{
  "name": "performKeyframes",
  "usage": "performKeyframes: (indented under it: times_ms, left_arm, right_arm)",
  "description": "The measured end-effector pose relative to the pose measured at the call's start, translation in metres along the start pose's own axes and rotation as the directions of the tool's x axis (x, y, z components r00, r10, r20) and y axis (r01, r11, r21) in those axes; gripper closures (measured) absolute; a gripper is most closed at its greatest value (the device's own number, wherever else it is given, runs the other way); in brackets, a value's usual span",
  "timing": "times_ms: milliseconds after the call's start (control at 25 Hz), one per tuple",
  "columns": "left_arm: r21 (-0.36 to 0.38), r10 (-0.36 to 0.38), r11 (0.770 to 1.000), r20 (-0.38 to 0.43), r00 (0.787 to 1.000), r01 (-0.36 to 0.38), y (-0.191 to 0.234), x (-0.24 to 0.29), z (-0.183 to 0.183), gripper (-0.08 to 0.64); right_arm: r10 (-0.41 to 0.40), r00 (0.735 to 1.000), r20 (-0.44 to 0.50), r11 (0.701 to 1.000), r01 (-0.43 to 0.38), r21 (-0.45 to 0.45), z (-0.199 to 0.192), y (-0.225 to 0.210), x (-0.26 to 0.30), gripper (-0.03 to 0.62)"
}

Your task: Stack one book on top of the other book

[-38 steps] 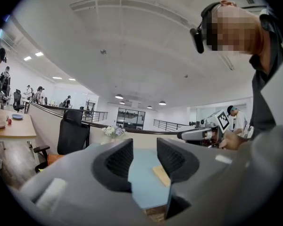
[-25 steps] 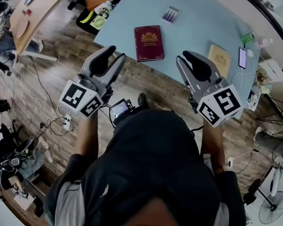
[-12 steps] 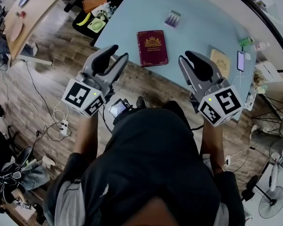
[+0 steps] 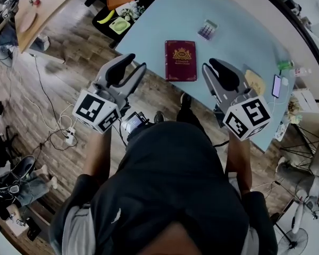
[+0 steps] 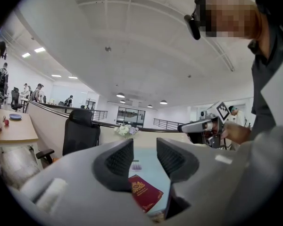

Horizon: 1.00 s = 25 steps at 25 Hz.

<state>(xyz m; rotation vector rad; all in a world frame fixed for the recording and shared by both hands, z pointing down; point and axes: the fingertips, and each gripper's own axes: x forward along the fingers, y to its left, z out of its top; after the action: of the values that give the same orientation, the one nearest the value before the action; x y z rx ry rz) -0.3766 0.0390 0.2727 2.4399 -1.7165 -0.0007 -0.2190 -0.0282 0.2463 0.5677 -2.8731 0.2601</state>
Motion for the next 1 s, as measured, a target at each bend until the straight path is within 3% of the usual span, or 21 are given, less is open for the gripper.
performKeyframes:
  times_ms: [400,1000]
  left_arm:
    - [-0.064,0.102,0.993,-0.039,0.994,-0.104,0.029,0.027,-0.023,0.351]
    - [-0.213,0.114,0.964,-0.206,0.972,-0.158,0.057,0.090,-0.116,0.351]
  right_arm:
    - [0.109,0.992,-0.059,0.994,-0.107,0.024,-0.011,-0.035,0.047,0.514]
    - [0.146,0.962,-0.230,0.985,-0.119,0.128,-0.082,-0.098,0.092,0.488]
